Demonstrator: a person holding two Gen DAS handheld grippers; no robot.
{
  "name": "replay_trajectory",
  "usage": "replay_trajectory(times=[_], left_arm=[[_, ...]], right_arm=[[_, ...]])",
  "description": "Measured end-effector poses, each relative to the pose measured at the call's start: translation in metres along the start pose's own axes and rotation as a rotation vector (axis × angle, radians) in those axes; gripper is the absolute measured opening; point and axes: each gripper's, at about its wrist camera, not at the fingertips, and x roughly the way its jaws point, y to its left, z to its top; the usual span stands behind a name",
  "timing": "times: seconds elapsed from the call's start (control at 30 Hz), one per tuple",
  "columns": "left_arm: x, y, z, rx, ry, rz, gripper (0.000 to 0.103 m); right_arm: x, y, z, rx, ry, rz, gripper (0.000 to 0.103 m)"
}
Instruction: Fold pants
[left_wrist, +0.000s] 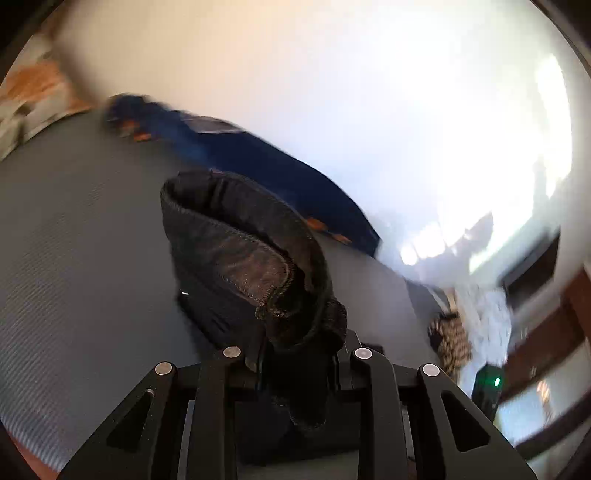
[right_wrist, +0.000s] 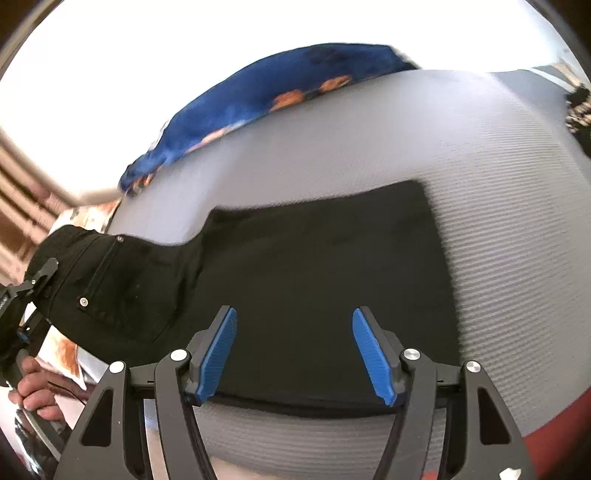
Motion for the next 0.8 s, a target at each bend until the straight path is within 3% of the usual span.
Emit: replay_trajectory(times=[0.2,0.33,0.57,0.63,0.73,0.8], left_arm=[[0.062,-0.068,-0.019,0.146,0.113,-0.040,0.025],[0.108,-0.108,-0.052,0.236,0.220,-0.048,0.025],[0.170,-0.123,-0.111,0.332,0.378,0.038,0.026],[0.174,-0.123,-0.118,0.348,0.385,0.051,0.027],[0.168,-0.127,-0.122,0.377,0.376,0.041,0.037],[0.160,-0.128,-0.124,0.373,0.396,0.016,0.052]], right_arm=[[-0.026,-0.046,0.003,0.082,-0.051,-0.027,0.063],[-0.033,-0.075,-0.001,0.143,-0.058,-0.028,0.063],[-0.031,-0.106,-0.007,0.212,-0.050,-0.027,0.063],[-0.029,-0.107,-0.006,0.210,-0.046,-0.030,0.063],[-0.025,-0.108,-0.003,0.202,-0.036,-0.030,0.063],[-0.019,-0.106,0.002,0.193,-0.028,-0.025,0.063]])
